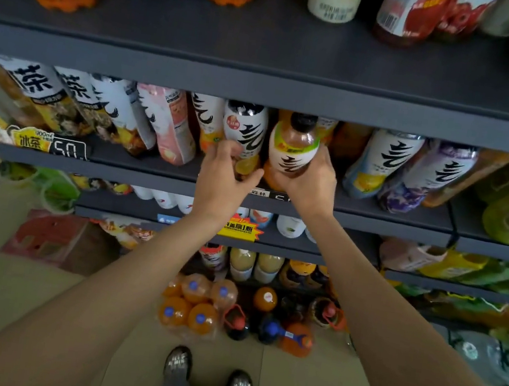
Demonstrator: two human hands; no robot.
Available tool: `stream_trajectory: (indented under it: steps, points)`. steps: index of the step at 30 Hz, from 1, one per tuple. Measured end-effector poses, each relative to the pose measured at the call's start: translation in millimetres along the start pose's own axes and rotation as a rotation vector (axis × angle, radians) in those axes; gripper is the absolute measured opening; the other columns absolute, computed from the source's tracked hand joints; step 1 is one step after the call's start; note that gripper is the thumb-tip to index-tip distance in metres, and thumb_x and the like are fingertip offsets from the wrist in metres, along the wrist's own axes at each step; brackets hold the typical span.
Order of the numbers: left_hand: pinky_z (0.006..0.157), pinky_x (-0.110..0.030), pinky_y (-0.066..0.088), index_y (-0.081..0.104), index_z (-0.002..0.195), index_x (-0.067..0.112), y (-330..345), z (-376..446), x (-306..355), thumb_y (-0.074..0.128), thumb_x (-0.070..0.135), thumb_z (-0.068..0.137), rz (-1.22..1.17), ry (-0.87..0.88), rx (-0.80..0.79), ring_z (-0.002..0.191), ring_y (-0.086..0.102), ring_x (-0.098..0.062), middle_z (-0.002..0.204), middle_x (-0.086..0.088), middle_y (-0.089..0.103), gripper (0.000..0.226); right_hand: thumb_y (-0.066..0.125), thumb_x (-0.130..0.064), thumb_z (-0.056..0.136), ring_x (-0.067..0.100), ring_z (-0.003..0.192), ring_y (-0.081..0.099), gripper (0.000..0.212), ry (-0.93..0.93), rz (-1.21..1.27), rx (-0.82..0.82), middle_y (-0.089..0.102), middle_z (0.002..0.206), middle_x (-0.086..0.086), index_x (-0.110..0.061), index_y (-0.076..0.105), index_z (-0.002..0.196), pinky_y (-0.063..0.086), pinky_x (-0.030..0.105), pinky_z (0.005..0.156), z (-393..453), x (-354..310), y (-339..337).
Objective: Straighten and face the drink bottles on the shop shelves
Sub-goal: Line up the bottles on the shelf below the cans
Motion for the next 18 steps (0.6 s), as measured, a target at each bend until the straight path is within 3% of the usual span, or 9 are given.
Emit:
stream_trajectory:
  steps: [4, 8, 13, 18]
  points:
    - [0.094, -0.036, 0.045, 0.05, 0.119, 0.009, -9, 0, 16, 0.073, 0.034, 0.077, -0.031, 0.079, 0.086, 0.107, 0.051, -0.024, 0.11, 0.002, 0.04, 0.054, 0.075, -0.035, 0.073, 0.032, 0.113, 0.052, 0.071, 0.049, -0.09, -0.064, 0.053, 0.125, 0.013, -0.002, 0.043, 0.127, 0.042, 0.043, 0.09, 7, -10, 10]
    - [0.101, -0.039, 0.038, 0.05, 0.126, 0.006, -16, 10, 41, 0.063, 0.049, 0.072, 0.05, 0.163, 0.195, 0.115, 0.046, -0.029, 0.119, -0.015, 0.045, 0.07, 0.068, -0.035, 0.081, 0.033, 0.113, 0.051, 0.06, 0.154, -0.073, -0.033, 0.05, 0.125, 0.014, 0.0, 0.043, 0.123, 0.04, 0.042, 0.089, 5, -7, 11]
    - [0.086, -0.042, 0.038, 0.06, 0.12, 0.014, -1, 14, 55, 0.068, 0.055, 0.063, 0.251, 0.148, 0.263, 0.108, 0.047, -0.036, 0.115, -0.019, 0.048, 0.07, 0.067, -0.018, 0.082, 0.036, 0.1, 0.051, 0.048, 0.115, 0.049, -0.017, 0.046, 0.119, 0.017, 0.003, 0.042, 0.118, 0.041, 0.042, 0.078, -11, -6, 14]
    - [0.086, -0.043, 0.035, 0.059, 0.117, 0.012, 7, 18, 55, 0.075, 0.056, 0.057, 0.396, 0.119, 0.264, 0.113, 0.044, -0.037, 0.12, -0.018, 0.048, 0.075, 0.061, -0.006, 0.084, 0.027, 0.09, 0.062, 0.033, 0.072, 0.108, -0.139, 0.059, 0.108, 0.016, -0.001, 0.057, 0.116, 0.049, 0.028, 0.074, 1, 14, 1]
Point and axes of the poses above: each hand's wrist, its own z-axis towards the middle knuckle, its own y-axis out of the palm, x = y × z, the point moved 8 cm from there along z, towards the middle knuckle
